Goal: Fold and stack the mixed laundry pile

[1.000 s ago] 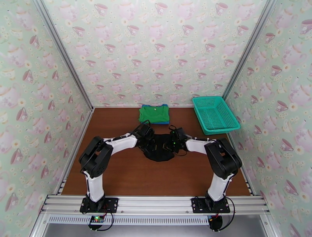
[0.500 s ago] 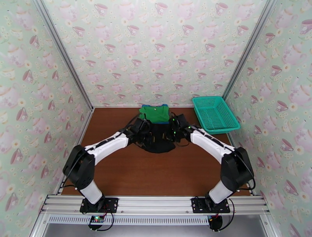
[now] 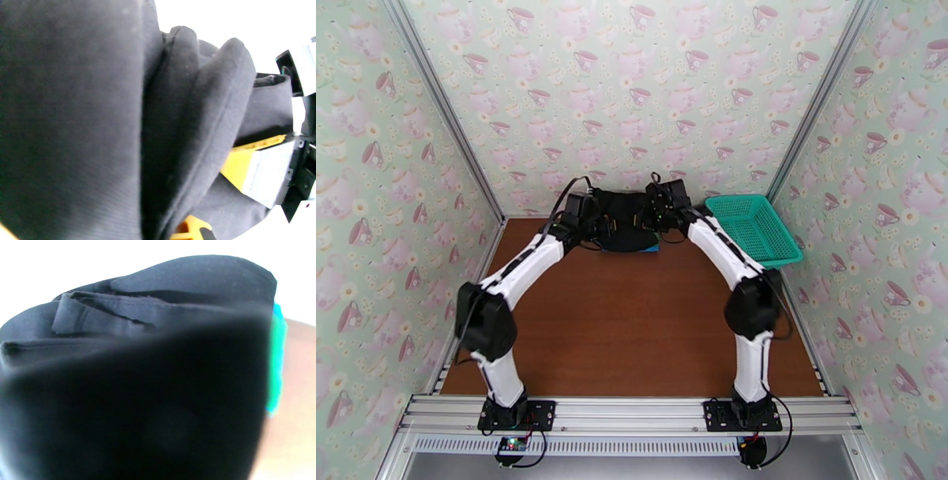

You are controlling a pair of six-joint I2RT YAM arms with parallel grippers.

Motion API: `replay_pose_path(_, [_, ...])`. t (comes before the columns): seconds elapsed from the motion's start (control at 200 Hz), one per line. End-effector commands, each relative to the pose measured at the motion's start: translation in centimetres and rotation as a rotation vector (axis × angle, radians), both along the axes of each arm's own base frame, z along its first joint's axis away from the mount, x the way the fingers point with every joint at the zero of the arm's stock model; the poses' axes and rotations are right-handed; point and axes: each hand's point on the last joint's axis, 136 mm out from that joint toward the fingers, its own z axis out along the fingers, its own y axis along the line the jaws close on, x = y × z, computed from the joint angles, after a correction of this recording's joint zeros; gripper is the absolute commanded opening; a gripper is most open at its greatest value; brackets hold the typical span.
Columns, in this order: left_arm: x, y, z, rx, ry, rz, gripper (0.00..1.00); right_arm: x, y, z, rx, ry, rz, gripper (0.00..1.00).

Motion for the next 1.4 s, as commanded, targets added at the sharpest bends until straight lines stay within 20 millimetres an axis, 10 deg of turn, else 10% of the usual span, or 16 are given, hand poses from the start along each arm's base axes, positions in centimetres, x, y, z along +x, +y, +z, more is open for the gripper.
replay_pose_path(0.0, [4.9, 2.7, -1.2, 0.019, -0.064, 0.09, 0.0, 3.3, -2.9, -4.2, -0.067, 0.055, -0.038, 0.0])
replay_pose_path(0.275, [10.5, 2.0, -7.8, 0.02, -0.059, 0.117, 0.0, 10.2, -5.4, -9.5, 0.02, 0.063, -0.137, 0.0])
replay_pose_path(0.596, [13.0, 3.3, -13.6, 0.081, 0.005, 0.182, 0.0, 13.0, -6.3, -15.0, 0.146, 0.123, -0.184, 0.02])
replay_pose_path(0.751, [13.5, 4.2, -13.4, 0.087, -0.03, 0.218, 0.52, 13.7, -6.4, -14.1, 0.186, 0.101, -0.194, 0.32])
replay_pose_path(0.932, [14.5, 4.5, -11.9, 0.072, -0.064, 0.231, 0.88, 14.1, -7.9, -10.6, 0.196, 0.053, -0.217, 0.99])
replay_pose_path(1.142, [14.5, 3.8, -7.1, 0.017, -0.142, 0.214, 1.0, 12.8, -10.1, -4.8, 0.183, -0.004, -0.236, 1.0])
replay_pose_path(1.397, [7.5, 6.5, 6.5, 0.063, -0.436, 0.227, 1.0, 5.5, -14.0, 1.6, 0.062, -0.067, -0.275, 1.0])
